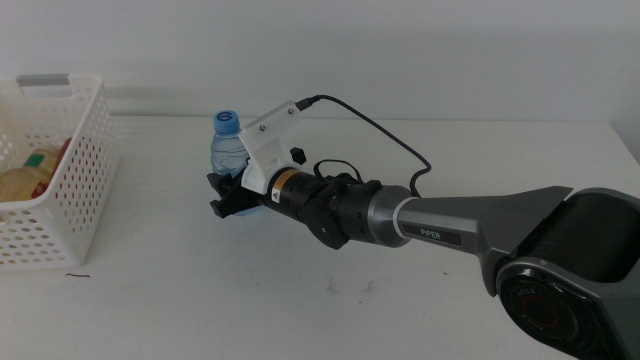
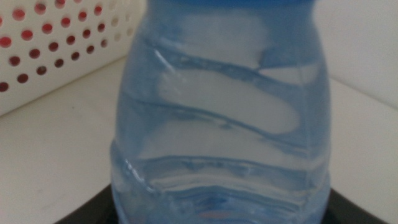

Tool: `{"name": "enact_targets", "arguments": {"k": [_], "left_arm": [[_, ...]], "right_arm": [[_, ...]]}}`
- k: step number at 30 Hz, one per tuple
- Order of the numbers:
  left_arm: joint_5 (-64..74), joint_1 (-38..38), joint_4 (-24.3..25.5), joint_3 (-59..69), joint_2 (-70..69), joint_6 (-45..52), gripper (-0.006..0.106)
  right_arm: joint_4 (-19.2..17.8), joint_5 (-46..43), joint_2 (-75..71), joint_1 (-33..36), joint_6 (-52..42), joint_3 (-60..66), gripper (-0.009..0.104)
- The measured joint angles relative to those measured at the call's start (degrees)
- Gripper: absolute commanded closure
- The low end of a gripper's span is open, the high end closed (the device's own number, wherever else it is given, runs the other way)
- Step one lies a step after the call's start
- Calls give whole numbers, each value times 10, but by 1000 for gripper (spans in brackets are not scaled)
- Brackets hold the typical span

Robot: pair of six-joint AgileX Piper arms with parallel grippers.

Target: Use arms to grab the bottles and put them into the dustbin to the left of the table.

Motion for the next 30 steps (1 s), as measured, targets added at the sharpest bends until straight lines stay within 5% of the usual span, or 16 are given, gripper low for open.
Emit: {"name": "enact_targets", "arguments": {"k": [5, 8, 11, 16, 30], "left_arm": [[0, 0, 0, 0, 0, 0, 7], [-1, 0, 0, 0, 0, 0, 7], [-1, 0, 0, 0, 0, 0, 7], [-2, 0, 0, 0, 0, 0, 7], [-2, 0, 0, 0, 0, 0, 7]], "right_arm": [[1, 0, 4, 1, -16, -5, 81], [1, 1, 4, 2, -18, -6, 48], [3, 6, 4, 4, -18, -6, 3], [14, 79, -21, 13, -13, -6, 4], [28, 561, -281, 14, 71, -6, 6]]}}
